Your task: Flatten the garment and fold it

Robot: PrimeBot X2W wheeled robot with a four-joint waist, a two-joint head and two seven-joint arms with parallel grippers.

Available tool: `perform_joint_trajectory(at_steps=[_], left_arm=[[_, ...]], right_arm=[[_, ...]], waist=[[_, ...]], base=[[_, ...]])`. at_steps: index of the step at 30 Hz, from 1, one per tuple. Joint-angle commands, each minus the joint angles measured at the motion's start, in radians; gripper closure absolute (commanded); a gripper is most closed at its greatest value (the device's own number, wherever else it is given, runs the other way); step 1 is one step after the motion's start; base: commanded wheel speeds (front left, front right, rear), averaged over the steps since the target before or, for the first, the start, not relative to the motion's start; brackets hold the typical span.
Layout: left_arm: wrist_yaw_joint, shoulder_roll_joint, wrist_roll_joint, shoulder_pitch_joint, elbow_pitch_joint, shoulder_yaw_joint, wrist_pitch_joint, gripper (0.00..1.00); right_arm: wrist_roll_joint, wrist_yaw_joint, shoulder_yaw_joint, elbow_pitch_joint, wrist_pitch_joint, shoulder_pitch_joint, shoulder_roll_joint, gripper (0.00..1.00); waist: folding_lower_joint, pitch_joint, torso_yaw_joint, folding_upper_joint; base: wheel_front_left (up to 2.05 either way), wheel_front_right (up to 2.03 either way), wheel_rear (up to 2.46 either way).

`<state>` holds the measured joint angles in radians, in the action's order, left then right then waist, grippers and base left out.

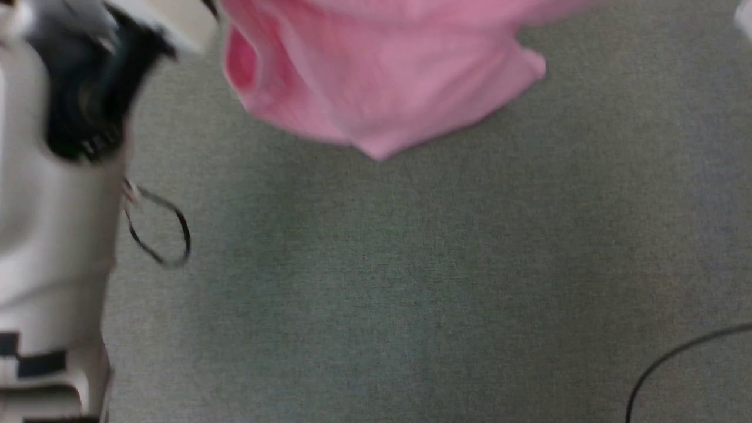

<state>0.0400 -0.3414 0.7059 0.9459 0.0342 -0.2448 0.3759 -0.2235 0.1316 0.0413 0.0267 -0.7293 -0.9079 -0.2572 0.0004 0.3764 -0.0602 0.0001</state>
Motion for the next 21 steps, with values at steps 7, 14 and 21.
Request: perform_joint_trajectory(at_steps=[7, 14, 21], left_arm=[[0.053, 0.011, -0.089, 0.305, -0.171, 0.094, -0.187, 1.00], [0.018, 0.039, -0.098, 0.336, -0.292, 0.110, -0.344, 1.00], [-0.071, 0.030, -0.097, 0.063, -0.391, -0.003, -0.291, 1.00]], right_arm=[[0.070, -0.001, -0.056, -0.148, 0.208, -0.325, 0.004, 1.00], [0.086, -0.001, -0.077, -0.251, 0.314, -0.374, 0.005, 1.00], [-0.002, -0.001, -0.135, -0.290, 0.240, -0.100, -0.026, 1.00]], waist=[[-0.0004, 0.130, -0.067, -0.0001], [-0.0004, 0.104, -0.052, -0.0001], [-0.0004, 0.021, -0.024, -0.0001]], base=[[0.00, 0.00, 0.00], [0.00, 0.00, 0.00], [0.00, 0.00, 0.00]])
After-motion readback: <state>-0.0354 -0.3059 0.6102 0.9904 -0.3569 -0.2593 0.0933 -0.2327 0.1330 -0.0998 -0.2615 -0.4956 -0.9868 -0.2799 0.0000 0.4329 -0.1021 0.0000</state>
